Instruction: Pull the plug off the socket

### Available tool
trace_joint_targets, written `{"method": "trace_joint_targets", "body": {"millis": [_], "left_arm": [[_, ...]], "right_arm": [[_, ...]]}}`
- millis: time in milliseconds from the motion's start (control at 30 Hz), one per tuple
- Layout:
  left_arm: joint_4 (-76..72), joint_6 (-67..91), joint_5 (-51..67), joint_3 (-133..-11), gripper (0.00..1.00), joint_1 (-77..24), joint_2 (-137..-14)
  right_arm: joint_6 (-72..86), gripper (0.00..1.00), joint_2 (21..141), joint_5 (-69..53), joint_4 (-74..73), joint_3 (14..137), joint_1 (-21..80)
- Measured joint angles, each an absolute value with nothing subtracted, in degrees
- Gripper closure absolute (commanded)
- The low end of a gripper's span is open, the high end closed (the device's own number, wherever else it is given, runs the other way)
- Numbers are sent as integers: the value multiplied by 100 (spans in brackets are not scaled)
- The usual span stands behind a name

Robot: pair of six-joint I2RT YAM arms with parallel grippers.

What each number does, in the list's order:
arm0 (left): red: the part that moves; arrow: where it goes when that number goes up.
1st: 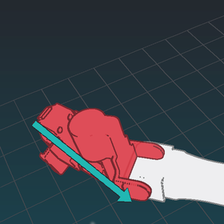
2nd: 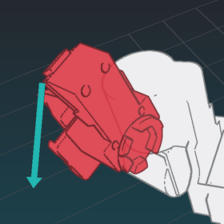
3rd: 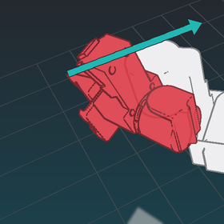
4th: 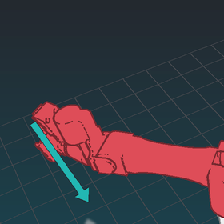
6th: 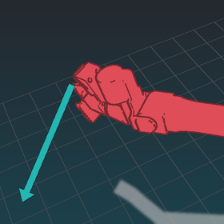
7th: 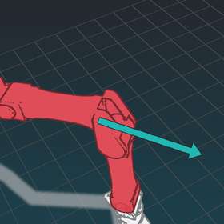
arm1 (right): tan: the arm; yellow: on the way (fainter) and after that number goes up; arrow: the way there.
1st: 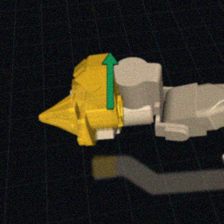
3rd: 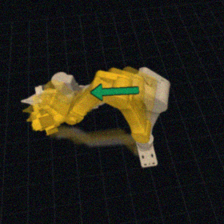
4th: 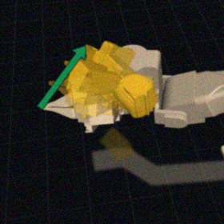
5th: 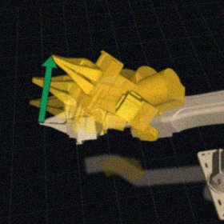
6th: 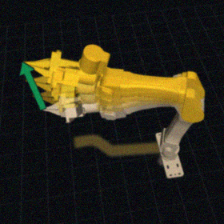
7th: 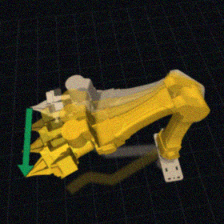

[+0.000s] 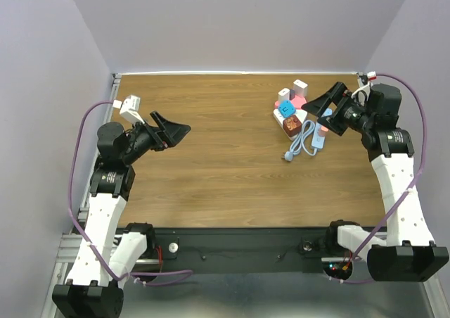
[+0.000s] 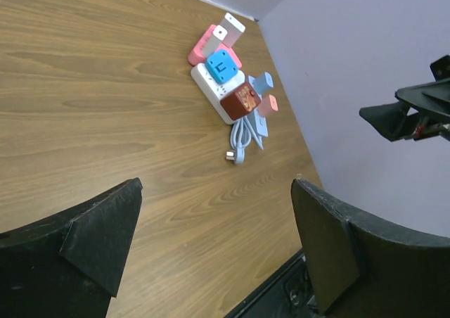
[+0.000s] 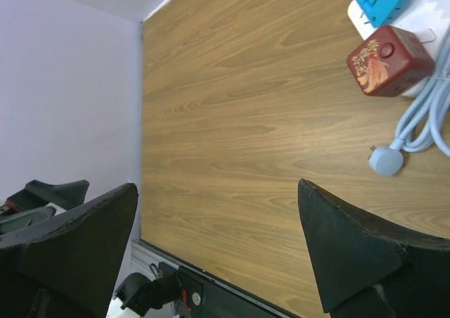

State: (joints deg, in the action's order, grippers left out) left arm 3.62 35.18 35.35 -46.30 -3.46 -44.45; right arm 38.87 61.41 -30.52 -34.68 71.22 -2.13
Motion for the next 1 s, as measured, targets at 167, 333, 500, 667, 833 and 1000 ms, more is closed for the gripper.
{"method": "trace_joint_targets", "body": {"millis": [167,333,500,667,833,1000], "left_arm": [[429,3481,3675,-4628,1,-410,-4438],[548,3385,3767,-4624,1,-443,-4405],[639,3345,3774,-4547,1,-482,-4270],[727,3343,3769,-4436,2,-482,-4180],[856,3326,3745,-4346,2,-482,-4115],[895,3308,3699,-4174,2,-482,-3944]], "right_arm": [[3548,0,6396,-2698,-3857,7201,-207],[2993,0,7179,-1347,-4661,7795,-178],[2576,0,7881,-331,-4952,8023,-132],[2338,0,8639,427,-5070,8171,86],[2265,1,9268,1199,-5098,8320,381],[2285,9,9480,1704,-5087,8165,381]]}}
